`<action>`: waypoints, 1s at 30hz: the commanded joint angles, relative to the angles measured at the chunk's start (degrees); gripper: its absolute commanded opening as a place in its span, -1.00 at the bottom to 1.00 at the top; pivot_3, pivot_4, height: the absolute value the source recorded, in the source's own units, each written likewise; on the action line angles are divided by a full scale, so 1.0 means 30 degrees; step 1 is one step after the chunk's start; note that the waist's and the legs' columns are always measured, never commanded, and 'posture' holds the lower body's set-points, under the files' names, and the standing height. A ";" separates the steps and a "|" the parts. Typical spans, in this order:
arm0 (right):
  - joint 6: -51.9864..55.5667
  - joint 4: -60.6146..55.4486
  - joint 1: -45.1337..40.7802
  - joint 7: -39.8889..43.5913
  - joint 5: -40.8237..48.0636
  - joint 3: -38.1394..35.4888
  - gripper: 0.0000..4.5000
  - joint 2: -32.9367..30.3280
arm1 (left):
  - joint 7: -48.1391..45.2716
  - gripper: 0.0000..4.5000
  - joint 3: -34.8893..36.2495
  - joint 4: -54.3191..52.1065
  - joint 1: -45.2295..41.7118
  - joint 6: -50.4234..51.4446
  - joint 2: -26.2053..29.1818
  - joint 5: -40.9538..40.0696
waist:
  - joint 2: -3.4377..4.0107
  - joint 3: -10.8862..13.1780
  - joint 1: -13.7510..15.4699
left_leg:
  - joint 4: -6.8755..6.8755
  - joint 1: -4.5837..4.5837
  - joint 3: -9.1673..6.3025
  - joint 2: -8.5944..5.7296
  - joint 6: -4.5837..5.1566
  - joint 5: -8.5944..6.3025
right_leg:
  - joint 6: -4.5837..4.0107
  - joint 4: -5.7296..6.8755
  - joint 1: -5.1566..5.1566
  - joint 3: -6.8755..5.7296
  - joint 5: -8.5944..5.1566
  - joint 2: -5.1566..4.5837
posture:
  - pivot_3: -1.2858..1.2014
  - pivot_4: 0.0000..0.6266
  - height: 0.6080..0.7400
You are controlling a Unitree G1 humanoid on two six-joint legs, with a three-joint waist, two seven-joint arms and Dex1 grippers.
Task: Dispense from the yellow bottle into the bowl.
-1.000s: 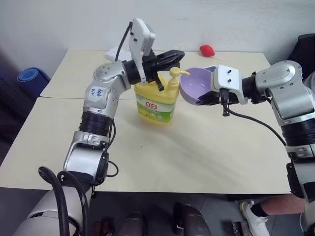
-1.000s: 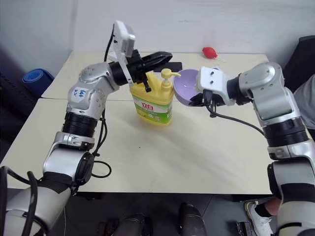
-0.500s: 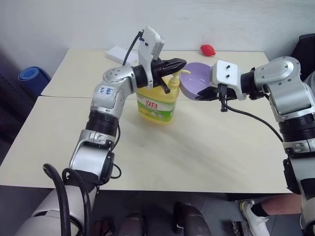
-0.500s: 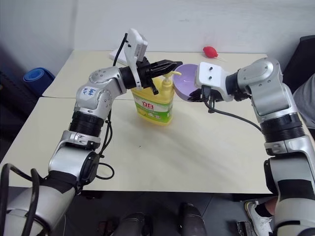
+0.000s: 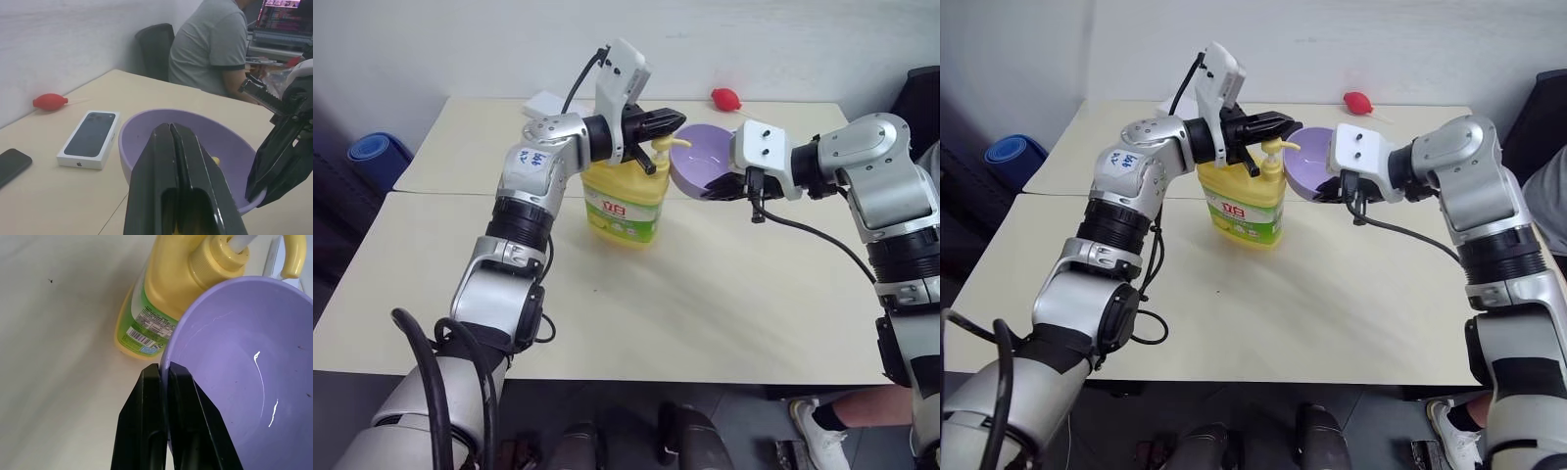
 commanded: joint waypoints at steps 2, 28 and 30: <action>0.0039 -0.1023 -0.0341 -0.0132 0.0485 -0.0695 -1.00 0.0227 | 0.0272 -0.99 -0.1026 0.0590 0.0908 -0.0343 -0.0201 0.1340 | 0.0000 -0.0001 0.0007 | 0.0003 0.0007 -0.0002 0.0000 0.0000 0.0000 | 0.0000 0.0006 0.0002 0.0008 0.0000 -0.0001 | 0.03 -0.52 1.00; 0.0797 -0.1413 -0.0492 -0.0059 0.0630 -0.0995 -1.00 0.0500 | 0.0015 -0.99 -0.1442 0.2172 0.2807 -0.0208 -0.0877 0.1973 | -0.0009 -0.0108 0.0021 | 0.0014 0.0107 -0.0006 0.0000 0.0001 0.0000 | 0.0000 0.0034 0.0092 0.0034 0.0000 -0.0005 | 0.03 -0.52 1.00; 0.0833 -0.1467 -0.0452 -0.0109 0.0616 -0.1038 -1.00 0.0484 | 0.0210 -0.99 -0.1410 0.2327 0.2878 -0.0383 -0.0945 0.2090 | -0.0010 -0.0110 0.0022 | -0.0002 0.0169 -0.0006 0.0002 0.0000 -0.0001 | 0.0000 0.0019 0.0158 0.0032 0.0000 -0.0004 | 0.03 -0.52 1.00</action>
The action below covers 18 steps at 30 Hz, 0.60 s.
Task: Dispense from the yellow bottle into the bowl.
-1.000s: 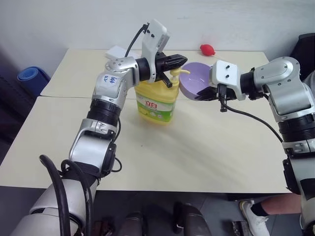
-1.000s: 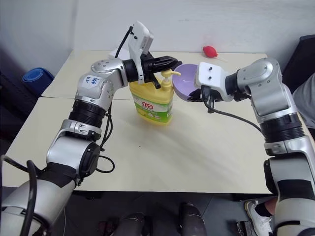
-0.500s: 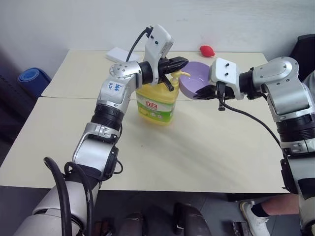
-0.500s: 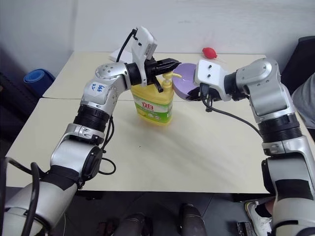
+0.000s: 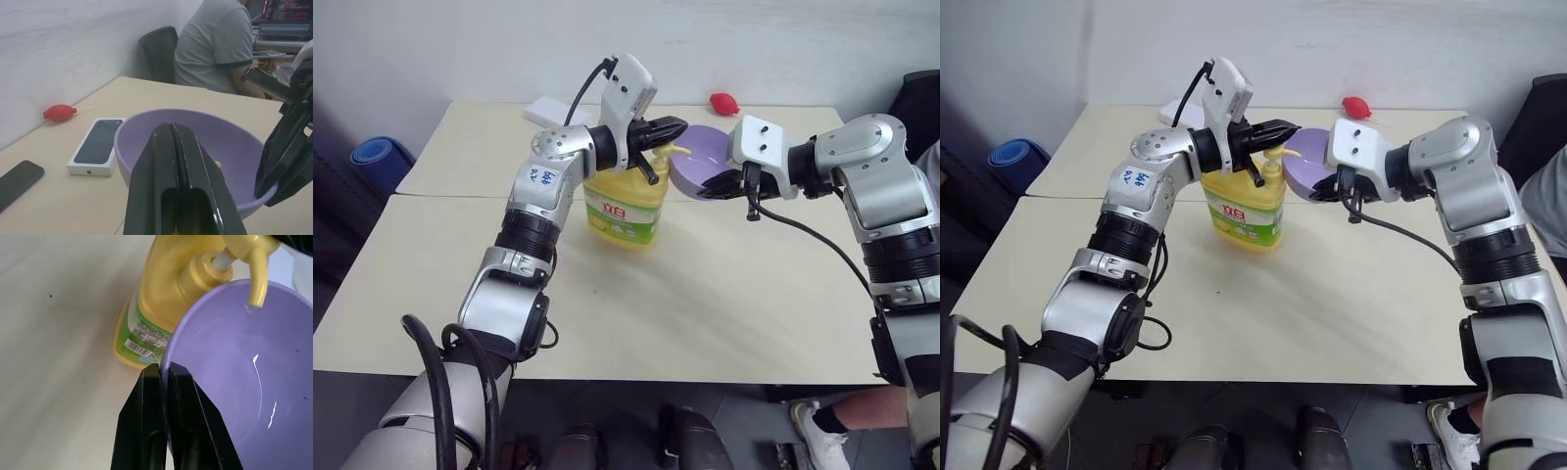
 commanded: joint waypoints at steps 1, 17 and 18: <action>-0.0085 -0.1180 -0.0417 0.0004 0.0564 -0.0606 -1.00 0.0054 | -0.0037 -0.99 -0.1271 0.2150 0.1831 0.1429 -0.0358 0.1194 | -0.0001 0.0000 0.0002 | -0.0026 0.0087 -0.0001 0.0004 -0.0002 -0.0002 | 0.0000 -0.0029 0.0102 -0.0004 0.0000 0.0003 | 0.03 -0.52 1.00; 0.0066 -0.0891 0.1991 -0.0457 0.0753 -0.1611 -1.00 -0.1002 | -0.2248 -0.99 0.3670 -0.2116 0.0170 -0.0589 0.0127 -0.3997 | -0.0062 0.0037 0.0021 | -0.0052 0.0100 -0.0062 0.0014 -0.0011 -0.0014 | -0.0001 -0.0051 0.0099 0.0005 -0.0001 -0.0003 | 0.03 -0.52 1.00; 0.0121 -0.0997 0.2297 -0.0490 0.0823 -0.1803 -1.00 -0.1204 | -0.2533 -0.99 0.3901 -0.2612 0.0222 -0.0425 0.0341 -0.4398 | -0.0061 0.0038 0.0021 | -0.0034 0.0033 -0.0064 0.0013 -0.0010 -0.0013 | -0.0001 -0.0049 0.0038 -0.0005 -0.0001 -0.0004 | 0.03 -0.52 1.00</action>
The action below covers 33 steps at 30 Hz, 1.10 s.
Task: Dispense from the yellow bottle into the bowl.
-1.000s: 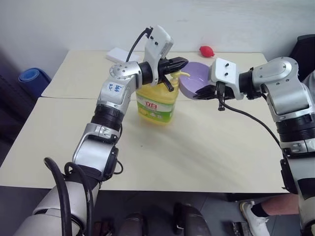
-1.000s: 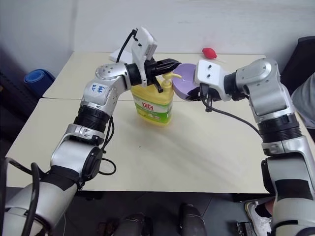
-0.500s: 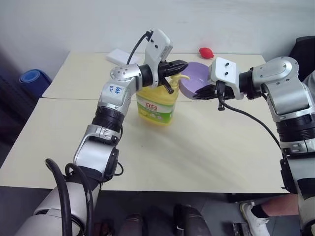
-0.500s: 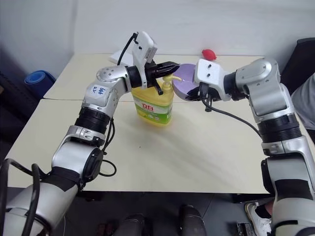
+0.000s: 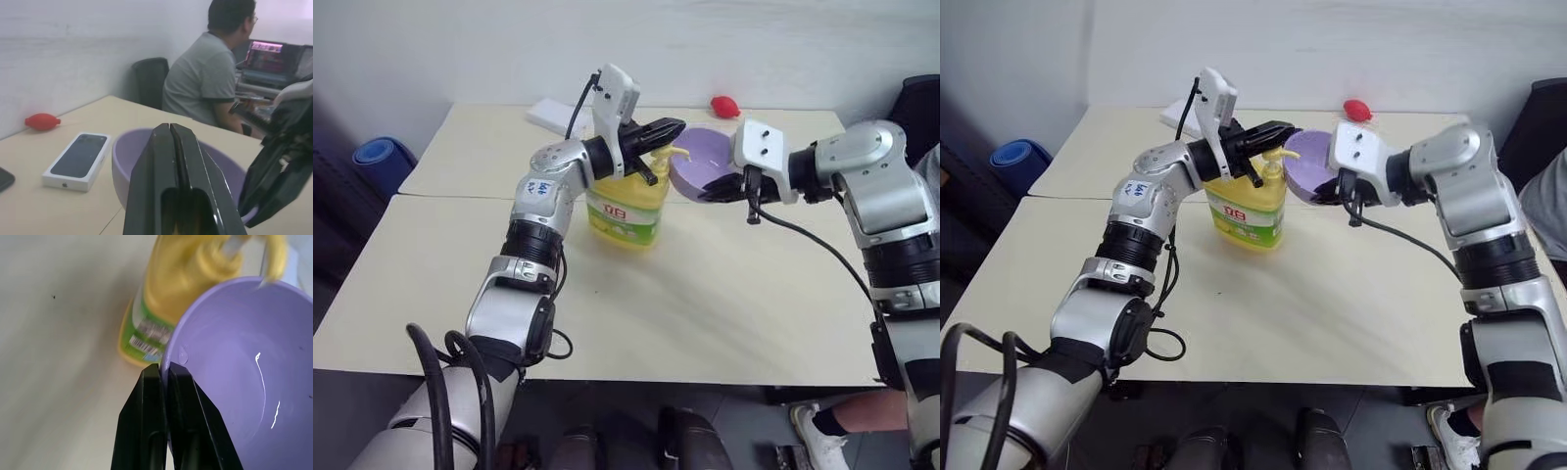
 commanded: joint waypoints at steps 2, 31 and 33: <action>-0.0015 -0.0929 0.1835 -0.0328 0.0803 -0.2017 -1.00 -0.1655 | -0.2103 -0.99 0.1699 -0.4266 0.0275 0.1358 0.2036 -0.2760 | 0.0015 0.0019 -0.0003 | 0.0060 -0.0245 0.0002 -0.0017 0.0008 0.0005 | 0.0001 0.0053 -0.0260 -0.0001 0.0002 -0.0010 | 0.03 -0.52 1.00; -1.1024 0.1783 1.3387 -0.1998 0.7004 -1.0352 0.69 -0.2655 | -0.4665 0.89 0.3746 -1.5117 2.2791 -0.1282 0.9372 -0.2587 | 0.0061 0.0040 0.0018 | 0.0030 -0.0132 0.0045 0.0023 0.0016 0.0000 | -0.0014 0.0036 -0.0181 0.0037 0.0018 -0.0029 | 0.03 -0.52 1.00; -0.9631 -0.3359 1.6579 -0.2199 0.9165 -1.0495 0.99 -0.1443 | -0.3914 1.00 0.4092 -1.4960 2.4018 -0.2882 0.9119 -0.1677 | 0.0040 0.0008 0.0056 | 0.0014 -0.0132 0.0036 0.0049 0.0003 -0.0007 | -0.0018 0.0018 -0.0180 0.0041 0.0016 -0.0040 | 0.03 -0.52 1.00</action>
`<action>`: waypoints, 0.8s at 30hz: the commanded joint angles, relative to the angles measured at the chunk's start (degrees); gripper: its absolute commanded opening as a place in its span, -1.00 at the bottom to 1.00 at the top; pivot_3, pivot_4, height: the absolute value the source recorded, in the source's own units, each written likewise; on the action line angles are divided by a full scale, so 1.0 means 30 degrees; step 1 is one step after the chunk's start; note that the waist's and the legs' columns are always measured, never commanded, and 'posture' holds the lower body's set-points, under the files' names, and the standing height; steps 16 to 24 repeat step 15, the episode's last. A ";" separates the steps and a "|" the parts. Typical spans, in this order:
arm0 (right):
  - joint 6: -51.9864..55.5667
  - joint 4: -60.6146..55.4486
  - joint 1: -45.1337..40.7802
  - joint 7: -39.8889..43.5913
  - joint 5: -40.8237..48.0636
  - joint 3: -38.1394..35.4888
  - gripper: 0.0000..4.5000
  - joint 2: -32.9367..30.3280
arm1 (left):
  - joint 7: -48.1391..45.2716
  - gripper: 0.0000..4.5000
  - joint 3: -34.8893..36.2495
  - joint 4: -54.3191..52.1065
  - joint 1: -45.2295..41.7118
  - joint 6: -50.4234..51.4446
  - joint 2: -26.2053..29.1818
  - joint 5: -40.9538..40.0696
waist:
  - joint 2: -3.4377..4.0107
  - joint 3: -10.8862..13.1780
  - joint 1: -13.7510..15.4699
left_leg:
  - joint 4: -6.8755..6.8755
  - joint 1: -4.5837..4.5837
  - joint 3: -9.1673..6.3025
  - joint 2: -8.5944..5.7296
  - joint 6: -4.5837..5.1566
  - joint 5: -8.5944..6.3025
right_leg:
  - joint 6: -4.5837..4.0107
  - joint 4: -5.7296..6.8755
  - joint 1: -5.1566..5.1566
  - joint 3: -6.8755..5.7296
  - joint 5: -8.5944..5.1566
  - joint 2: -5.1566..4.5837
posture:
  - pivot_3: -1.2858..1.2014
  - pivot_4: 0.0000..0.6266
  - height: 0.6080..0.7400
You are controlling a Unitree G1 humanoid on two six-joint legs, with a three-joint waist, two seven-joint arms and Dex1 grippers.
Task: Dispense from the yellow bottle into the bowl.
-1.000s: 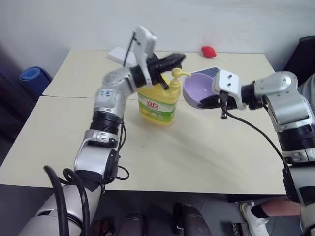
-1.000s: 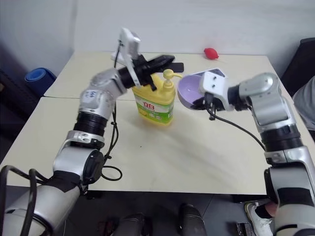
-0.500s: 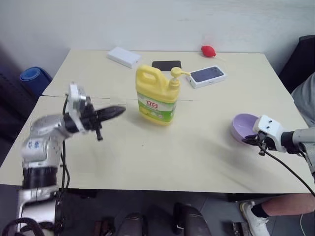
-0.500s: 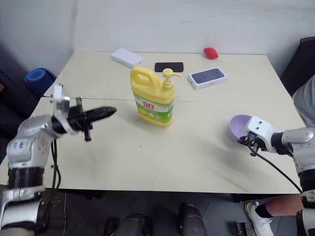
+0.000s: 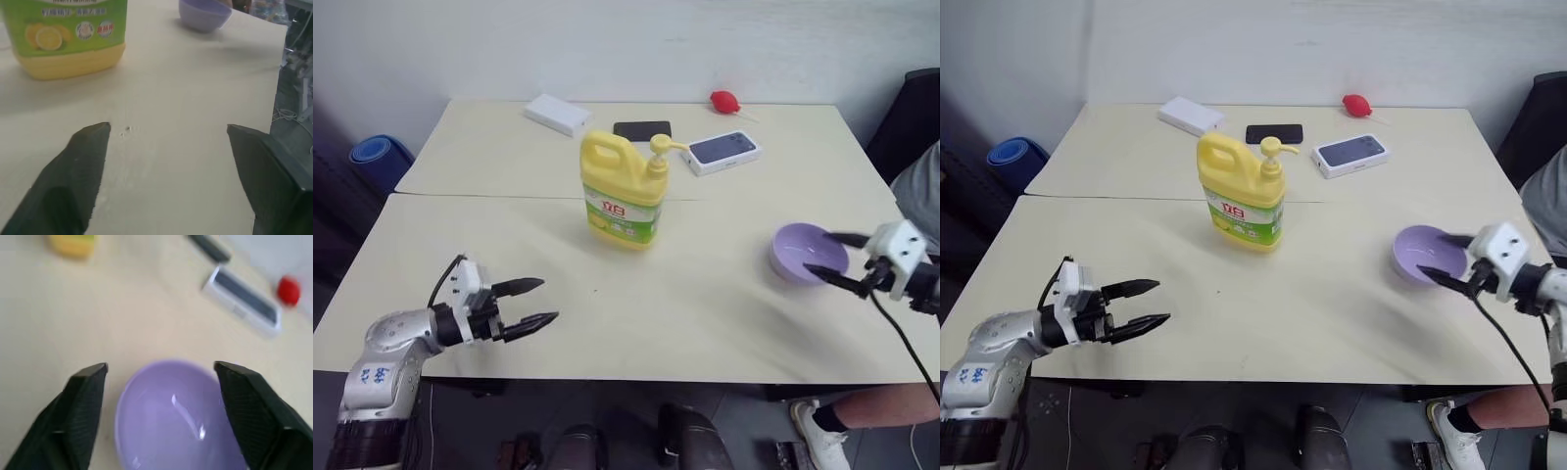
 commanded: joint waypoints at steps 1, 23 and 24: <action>0.2051 -0.7749 0.4314 -0.0136 0.3568 -0.0211 0.99 0.1805 | 0.0913 1.00 0.1037 -0.0333 0.1767 -0.2493 -0.0188 0.1092 | -0.0037 -0.0040 0.0058 | -0.0011 0.0007 -0.0020 0.0040 -0.0029 -0.0017 | -0.0014 -0.0027 0.0019 0.0015 -0.0008 -0.0006 | 0.03 -0.52 1.00; -0.3885 -0.9414 1.1050 -0.1403 0.0379 0.1408 0.99 0.5765 | 0.4475 1.00 -0.1118 -0.1443 0.4755 -0.6504 -0.1985 0.4523 | 0.0015 -0.0026 0.0406 | -0.0013 0.0327 0.0058 0.0060 0.0091 -0.0251 | -0.0014 -0.0202 0.0312 0.0229 -0.0008 -0.0038 | 0.03 -0.52 1.00; -0.3885 -0.9414 1.1050 -0.1403 0.0379 0.1408 0.99 0.5765 | 0.4475 1.00 -0.1118 -0.1443 0.4755 -0.6504 -0.1985 0.4523 | 0.0015 -0.0026 0.0406 | -0.0013 0.0327 0.0058 0.0060 0.0091 -0.0251 | -0.0014 -0.0202 0.0312 0.0229 -0.0008 -0.0038 | 0.03 -0.52 1.00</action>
